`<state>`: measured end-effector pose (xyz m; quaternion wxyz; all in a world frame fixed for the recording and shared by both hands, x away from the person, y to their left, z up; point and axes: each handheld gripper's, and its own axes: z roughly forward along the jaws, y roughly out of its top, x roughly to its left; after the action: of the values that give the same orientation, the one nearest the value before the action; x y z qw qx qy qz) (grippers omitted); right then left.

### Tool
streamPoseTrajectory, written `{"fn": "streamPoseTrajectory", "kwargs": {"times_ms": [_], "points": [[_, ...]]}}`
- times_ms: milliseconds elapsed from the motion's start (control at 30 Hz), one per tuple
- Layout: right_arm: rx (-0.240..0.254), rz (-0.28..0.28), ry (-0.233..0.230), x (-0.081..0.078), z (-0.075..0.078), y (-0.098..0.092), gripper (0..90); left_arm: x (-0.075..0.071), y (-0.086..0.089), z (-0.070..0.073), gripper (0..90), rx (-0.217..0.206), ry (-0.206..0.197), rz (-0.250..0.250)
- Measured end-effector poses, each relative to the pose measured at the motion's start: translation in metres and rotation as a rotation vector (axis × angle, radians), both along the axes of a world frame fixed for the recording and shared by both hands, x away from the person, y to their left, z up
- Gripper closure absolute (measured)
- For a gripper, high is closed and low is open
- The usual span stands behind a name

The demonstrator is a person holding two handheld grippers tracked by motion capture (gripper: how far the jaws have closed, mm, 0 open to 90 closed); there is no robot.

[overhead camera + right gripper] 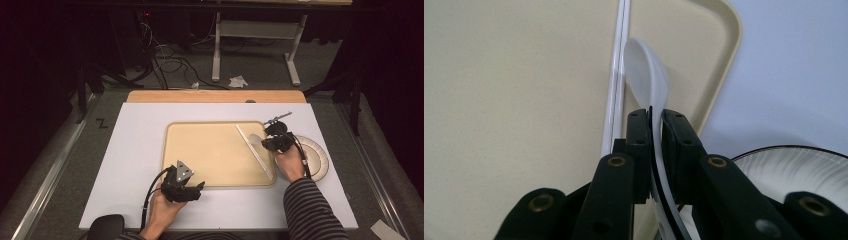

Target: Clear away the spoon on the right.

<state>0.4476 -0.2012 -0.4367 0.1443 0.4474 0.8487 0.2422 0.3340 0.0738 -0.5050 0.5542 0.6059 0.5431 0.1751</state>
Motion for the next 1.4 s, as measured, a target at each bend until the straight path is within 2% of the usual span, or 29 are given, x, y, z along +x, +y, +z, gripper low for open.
{"fn": "streamPoseTrajectory", "kwargs": {"times_ms": [333, 400, 733, 900, 1067, 1400], "points": [[-0.04, -0.046, 0.01, 0.019, 0.0, 0.003, 84.0, -0.002, 0.001, 0.0, 28.1, 0.007, 0.002, -0.002], [-0.061, -0.058, 0.015, 0.025, -0.001, 0.005, 83.9, -0.004, 0.002, 0.0, 28.0, 0.004, -0.001, 0.004], [-0.088, -0.069, 0.047, 0.038, -0.011, 0.008, 84.1, -0.008, 0.01, 0.001, 28.2, 0.0, -0.001, 0.037], [-0.084, -0.083, 0.058, 0.046, -0.011, 0.011, 83.9, -0.013, 0.011, -0.001, 28.3, 0.006, 0.012, 0.045], [-0.1, -0.093, 0.068, 0.055, -0.012, 0.014, 83.8, -0.02, 0.013, 0.0, 28.4, 0.029, -0.006, 0.054], [-0.081, -0.101, 0.107, 0.066, -0.02, 0.012, 82.5, -0.027, 0.017, 0.0, 28.4, 0.029, -0.023, 0.081]]}}
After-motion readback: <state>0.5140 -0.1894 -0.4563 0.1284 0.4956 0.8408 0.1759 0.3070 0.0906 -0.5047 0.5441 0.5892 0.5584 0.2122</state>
